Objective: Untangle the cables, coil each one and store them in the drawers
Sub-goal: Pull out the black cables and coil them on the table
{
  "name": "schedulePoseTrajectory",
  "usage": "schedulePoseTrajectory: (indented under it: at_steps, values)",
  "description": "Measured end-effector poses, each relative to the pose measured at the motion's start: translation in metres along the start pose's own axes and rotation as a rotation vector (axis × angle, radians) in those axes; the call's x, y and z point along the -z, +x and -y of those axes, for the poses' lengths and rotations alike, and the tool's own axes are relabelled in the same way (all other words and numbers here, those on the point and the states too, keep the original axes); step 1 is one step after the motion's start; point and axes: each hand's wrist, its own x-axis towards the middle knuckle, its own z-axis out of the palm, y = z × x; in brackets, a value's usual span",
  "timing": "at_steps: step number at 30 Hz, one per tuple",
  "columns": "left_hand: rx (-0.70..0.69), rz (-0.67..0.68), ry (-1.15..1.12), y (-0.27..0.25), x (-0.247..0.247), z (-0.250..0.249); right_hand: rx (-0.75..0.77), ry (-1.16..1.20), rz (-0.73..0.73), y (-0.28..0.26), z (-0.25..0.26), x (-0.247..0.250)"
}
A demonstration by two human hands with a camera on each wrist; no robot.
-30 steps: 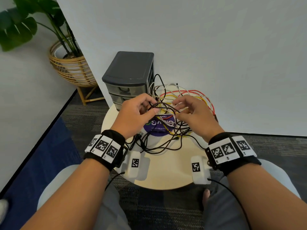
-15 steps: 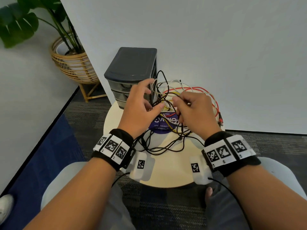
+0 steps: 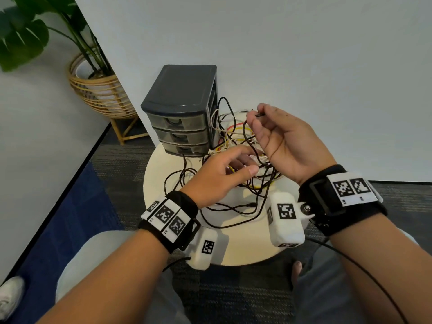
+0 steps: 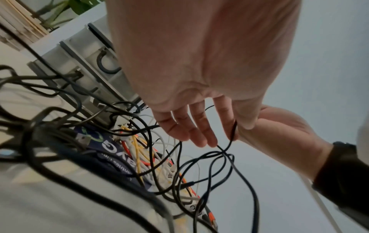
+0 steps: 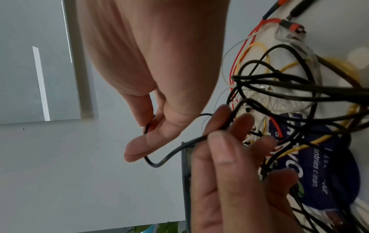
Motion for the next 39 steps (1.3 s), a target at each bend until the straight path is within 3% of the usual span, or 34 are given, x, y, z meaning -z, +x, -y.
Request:
schedulePoseTrajectory:
  at_steps: [5,7,10,13,16,21,24,26,29,32,39]
  values:
    - [-0.049,0.006,0.051,0.003,-0.004,0.002,-0.042,0.005,-0.008,0.001,-0.003,0.002]
    - [-0.031,-0.054,0.052,0.003,0.001,0.001,-0.037,-0.136,-0.039,0.002,-0.001,0.007]
    - [-0.005,-0.241,-0.013,0.001,0.013,-0.006,-0.004,-0.754,-0.032,0.000,0.001,0.017]
    - [0.008,-0.382,-0.192,0.000,0.025,-0.014,0.042,-1.452,0.151,-0.009,-0.013,0.023]
    - [-0.016,-0.440,-0.358,-0.001,0.033,-0.022,0.130,-1.781,0.219,-0.012,-0.029,0.023]
    - [-0.059,-0.558,-0.821,-0.007,0.053,-0.027,0.080,-1.663,0.126,-0.009,-0.031,0.026]
    - [-0.052,-0.502,-0.892,-0.010,0.062,-0.021,0.077,-1.500,0.090,-0.007,-0.033,0.024]
    - [-0.040,-0.384,-0.744,-0.011,0.059,-0.018,0.098,-1.428,0.059,-0.005,-0.035,0.022]
    - [0.015,-0.213,-0.321,-0.010,0.048,-0.012,0.118,-1.364,0.038,-0.004,-0.036,0.018]
    - [0.086,-0.153,0.072,-0.009,0.041,-0.005,0.126,-1.316,0.036,-0.007,-0.036,0.018]
    - [0.081,-0.100,0.277,-0.007,0.031,-0.010,0.111,-1.239,-0.010,-0.003,-0.036,0.026]
